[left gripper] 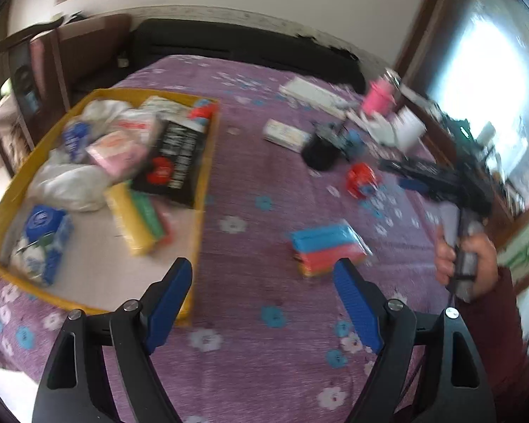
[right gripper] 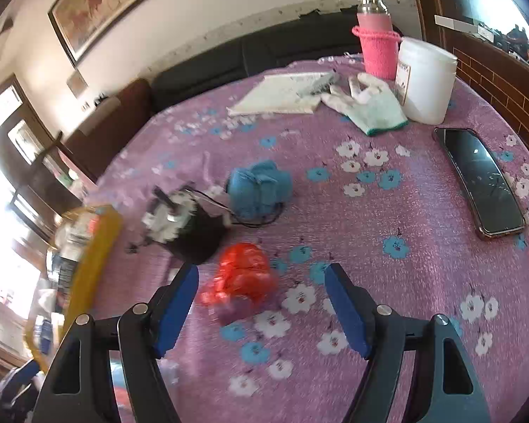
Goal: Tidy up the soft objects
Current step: 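Grasp the bagged blue-red sponge strips with left tool while right tool grasps the red plastic bag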
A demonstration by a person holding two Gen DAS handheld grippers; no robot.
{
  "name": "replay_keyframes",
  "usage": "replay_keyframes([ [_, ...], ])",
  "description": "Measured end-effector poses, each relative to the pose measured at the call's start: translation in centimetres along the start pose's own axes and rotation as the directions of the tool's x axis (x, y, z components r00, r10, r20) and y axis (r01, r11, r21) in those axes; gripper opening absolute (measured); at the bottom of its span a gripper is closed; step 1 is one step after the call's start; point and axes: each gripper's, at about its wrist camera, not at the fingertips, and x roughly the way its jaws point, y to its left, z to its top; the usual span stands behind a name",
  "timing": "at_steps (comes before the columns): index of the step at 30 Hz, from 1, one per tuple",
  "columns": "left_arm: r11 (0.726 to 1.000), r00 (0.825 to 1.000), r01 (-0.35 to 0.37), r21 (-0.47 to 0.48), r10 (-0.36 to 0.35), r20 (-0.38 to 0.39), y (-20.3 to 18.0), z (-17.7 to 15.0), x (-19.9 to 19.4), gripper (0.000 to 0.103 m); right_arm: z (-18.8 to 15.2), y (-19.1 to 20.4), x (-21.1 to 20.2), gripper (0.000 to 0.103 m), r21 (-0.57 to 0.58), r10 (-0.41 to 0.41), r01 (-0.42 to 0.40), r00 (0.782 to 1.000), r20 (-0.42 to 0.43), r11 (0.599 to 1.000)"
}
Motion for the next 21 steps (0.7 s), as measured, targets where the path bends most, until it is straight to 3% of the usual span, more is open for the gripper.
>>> replay_keyframes([
  [5, 0.989, 0.995, 0.000, 0.146, 0.015, -0.097, -3.7, -0.5, 3.6, 0.082, -0.7, 0.2, 1.9, 0.078, -0.006, 0.040, -0.040, 0.998, -0.042, 0.999],
  [12, 0.971, 0.992, -0.002, 0.239, 0.031, -0.120, -6.3, 0.2, 7.0, 0.082, -0.8, 1.0, 3.5, 0.077, -0.059, 0.045, -0.048, 0.997, -0.057, 0.997],
  [13, 0.970, 0.992, -0.006, 0.244, 0.036, -0.121, -6.5, 0.3, 7.2, 0.082, -0.9, 1.1, 3.5, 0.072, -0.068, 0.035, -0.039, 0.998, -0.054, 0.997],
  [14, 0.968, 0.992, -0.011, 0.250, 0.043, -0.122, -6.5, 0.4, 7.4, 0.082, -1.0, 1.0, 3.4, 0.050, -0.074, 0.017, -0.021, 0.998, -0.057, 0.997],
  [15, 0.967, 0.991, -0.017, 0.256, 0.050, -0.124, -6.6, 0.6, 7.7, 0.082, -1.0, 0.9, 3.4, 0.043, -0.078, 0.005, -0.009, 0.998, -0.060, 0.997],
  [18, 0.955, 0.991, -0.019, 0.297, 0.056, -0.119, -6.7, 1.0, 8.2, 0.082, -1.1, -0.1, 2.8, 0.043, -0.052, -0.023, 0.021, 0.998, -0.055, 0.998],
  [21, 0.922, 0.992, 0.002, 0.388, 0.049, -0.119, -7.6, 1.0, 9.0, 0.082, -1.1, -1.0, 2.4, 0.043, -0.030, -0.009, 0.007, 0.998, -0.060, 1.000],
])
